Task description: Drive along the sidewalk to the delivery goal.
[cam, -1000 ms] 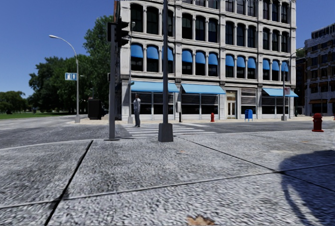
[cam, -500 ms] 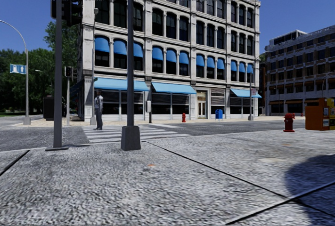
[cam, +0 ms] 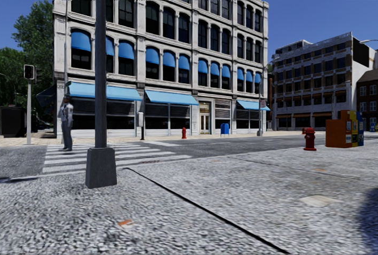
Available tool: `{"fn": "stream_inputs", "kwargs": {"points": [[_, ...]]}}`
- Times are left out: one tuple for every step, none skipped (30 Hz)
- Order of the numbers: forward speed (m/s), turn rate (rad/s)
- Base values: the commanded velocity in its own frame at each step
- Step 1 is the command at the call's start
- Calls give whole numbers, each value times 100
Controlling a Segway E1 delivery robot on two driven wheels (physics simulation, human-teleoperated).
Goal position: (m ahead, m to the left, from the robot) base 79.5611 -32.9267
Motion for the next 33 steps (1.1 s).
{"fn": "stream_inputs", "kwargs": {"points": [[200, 0], [200, 0], [200, 0], [200, 0], [200, 0], [200, 0], [200, 0], [200, 0], [200, 0], [200, 0], [200, 0], [200, 0], [200, 0], [200, 0], [200, 0], [200, 0], [200, 0], [200, 0], [200, 0], [200, 0], [200, 0], [200, 0], [200, 0], [200, 1], [200, 4], [200, 8], [200, 8], [200, 12], [200, 16], [200, 19], [200, 21], [200, 21], [200, 26]]}}
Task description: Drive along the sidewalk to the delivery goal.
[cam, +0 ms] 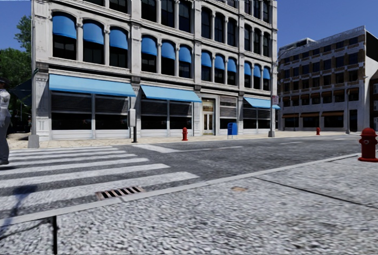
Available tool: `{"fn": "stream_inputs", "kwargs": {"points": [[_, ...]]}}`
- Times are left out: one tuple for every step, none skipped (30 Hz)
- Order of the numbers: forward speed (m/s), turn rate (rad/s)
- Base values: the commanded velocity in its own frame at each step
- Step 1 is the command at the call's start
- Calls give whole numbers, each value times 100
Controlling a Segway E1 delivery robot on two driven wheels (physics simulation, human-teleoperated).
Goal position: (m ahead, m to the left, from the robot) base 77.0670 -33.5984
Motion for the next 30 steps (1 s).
{"fn": "stream_inputs", "kwargs": {"points": [[200, 27], [200, 33], [200, 33], [200, 37], [200, 40], [200, 41], [200, 41], [200, 41], [200, 42], [200, 42], [200, 42], [200, 42], [200, 42], [200, 42], [200, 42], [200, 42], [200, 43], [200, 43], [200, 43], [200, 43], [200, 43], [200, 43], [200, 43], [200, 43], [200, 43], [200, 43], [200, 43], [200, 44], [194, 45], [188, 45]]}}
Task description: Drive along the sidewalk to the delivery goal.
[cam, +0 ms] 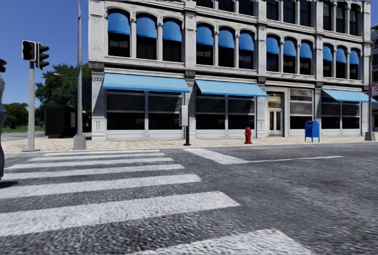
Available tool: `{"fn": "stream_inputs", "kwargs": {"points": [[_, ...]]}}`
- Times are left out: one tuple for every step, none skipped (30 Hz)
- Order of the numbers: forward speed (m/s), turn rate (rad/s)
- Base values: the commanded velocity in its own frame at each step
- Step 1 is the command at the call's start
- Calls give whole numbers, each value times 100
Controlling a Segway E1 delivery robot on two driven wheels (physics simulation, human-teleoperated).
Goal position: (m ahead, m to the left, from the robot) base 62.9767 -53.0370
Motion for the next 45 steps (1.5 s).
{"fn": "stream_inputs", "kwargs": {"points": [[181, 46], [181, 46], [177, 46], [170, 47], [165, 47], [160, 47], [160, 47], [157, 48], [152, 48], [143, 48], [139, 48], [139, 48], [137, 48], [137, 48], [137, 48], [137, 48], [137, 48], [137, 48], [137, 48], [137, 48], [137, 48], [137, 48], [137, 48], [137, 48], [137, 43], [137, 43], [137, 42], [137, 42], [137, 42], [137, 41], [137, 41], [137, 34], [137, 26], [137, 0], [137, 0], [137, 0], [137, 0], [137, 0], [142, 0], [200, 0], [200, 0], [200, 0], [200, 0], [200, 0], [200, 0]]}}
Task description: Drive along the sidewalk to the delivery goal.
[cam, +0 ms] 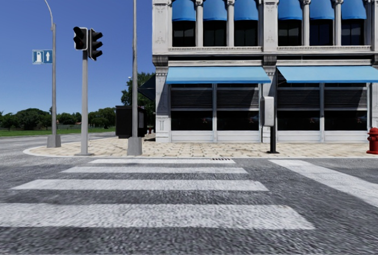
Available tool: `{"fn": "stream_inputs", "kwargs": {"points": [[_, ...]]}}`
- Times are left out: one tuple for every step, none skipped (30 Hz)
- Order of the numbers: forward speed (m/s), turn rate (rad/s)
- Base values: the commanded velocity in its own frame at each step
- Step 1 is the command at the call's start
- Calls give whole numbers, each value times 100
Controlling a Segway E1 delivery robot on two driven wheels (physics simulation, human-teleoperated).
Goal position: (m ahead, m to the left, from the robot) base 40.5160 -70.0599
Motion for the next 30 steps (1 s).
{"fn": "stream_inputs", "kwargs": {"points": [[200, 0], [200, 0], [200, 0], [200, 0], [200, 0], [200, 0], [200, 0], [200, 0], [200, 0], [200, 0], [200, 0], [200, 0], [200, 0], [200, 0], [200, 0], [200, 0], [200, 0], [200, 0], [200, 0], [200, 0], [200, 0], [200, 0], [200, 0], [200, 0], [200, 0], [200, 0], [200, 0], [200, 0], [200, 0], [200, 0]]}}
